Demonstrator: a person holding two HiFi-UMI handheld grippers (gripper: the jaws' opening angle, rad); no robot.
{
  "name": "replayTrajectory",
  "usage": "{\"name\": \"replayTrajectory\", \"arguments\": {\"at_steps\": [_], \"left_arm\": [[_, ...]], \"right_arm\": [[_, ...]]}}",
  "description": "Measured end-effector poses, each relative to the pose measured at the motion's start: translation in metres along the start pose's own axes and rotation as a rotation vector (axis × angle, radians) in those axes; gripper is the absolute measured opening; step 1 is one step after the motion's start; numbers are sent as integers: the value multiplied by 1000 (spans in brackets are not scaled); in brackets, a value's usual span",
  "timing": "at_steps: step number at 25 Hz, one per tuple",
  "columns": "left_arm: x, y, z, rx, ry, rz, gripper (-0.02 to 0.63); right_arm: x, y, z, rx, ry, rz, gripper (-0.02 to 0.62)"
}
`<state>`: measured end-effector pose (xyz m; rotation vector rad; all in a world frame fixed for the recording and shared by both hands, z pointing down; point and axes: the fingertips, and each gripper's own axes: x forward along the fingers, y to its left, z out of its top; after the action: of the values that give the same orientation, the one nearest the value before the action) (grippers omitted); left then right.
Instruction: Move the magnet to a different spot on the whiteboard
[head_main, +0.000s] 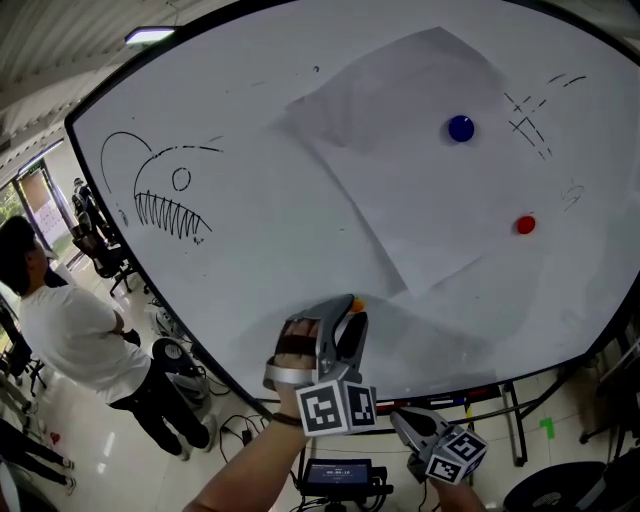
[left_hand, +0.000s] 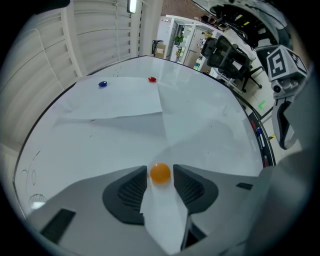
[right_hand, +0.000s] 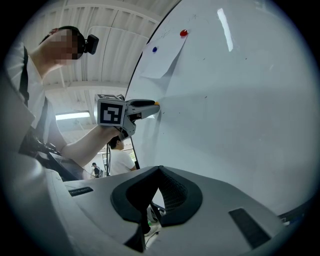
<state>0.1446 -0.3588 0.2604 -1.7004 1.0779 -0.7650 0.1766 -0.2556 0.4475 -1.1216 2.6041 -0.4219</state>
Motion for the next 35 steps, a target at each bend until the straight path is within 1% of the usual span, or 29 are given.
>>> {"name": "replayTrajectory", "arguments": {"at_steps": [3,5,10,13,15,17,20,22,23,25,28,31,35], "left_arm": [[-7,2,-3,-17,-18,8,196],[-11,4,-6,-46,-36,4,196],[-24,-4,-26,-214,-62,-54,196],[-35,-17,-41,-310,-95,-122,195],[-42,-33,-56,-414,-118,-205,179],[-52,-49,-74,-554,-127,-294,148],[-71,-67,-94,-782,-156,-422,120],[-87,-82,-108,-891,-150,-505,116],[-96,-90,-114,-923,-146,-538,110],[-114,-100,-126,-967,-150,-577,94],[-139,-103,-145,-1040,-159,-589,71],[-163,-105,-165,-1084,-158,-592,43],[-195,-115,-187,-1144,-170,-619,29]], "right_arm": [[-1,2,0,-8,0,-5,34],[-1,2,2,-8,-5,-12,34],[-9,7,2,-17,-1,-39,34],[-13,11,1,-26,6,-55,34],[-15,15,-1,-28,7,-62,34],[-16,23,-4,-26,8,-65,34],[-17,36,-8,-26,9,-65,34],[-18,45,-10,-24,5,-69,34],[-19,49,-10,-24,3,-72,34],[-20,57,-12,-24,0,-80,34],[-17,73,-17,-27,3,-84,34],[-12,92,-20,-35,0,-84,34],[-6,116,-26,-47,0,-88,34]]}}
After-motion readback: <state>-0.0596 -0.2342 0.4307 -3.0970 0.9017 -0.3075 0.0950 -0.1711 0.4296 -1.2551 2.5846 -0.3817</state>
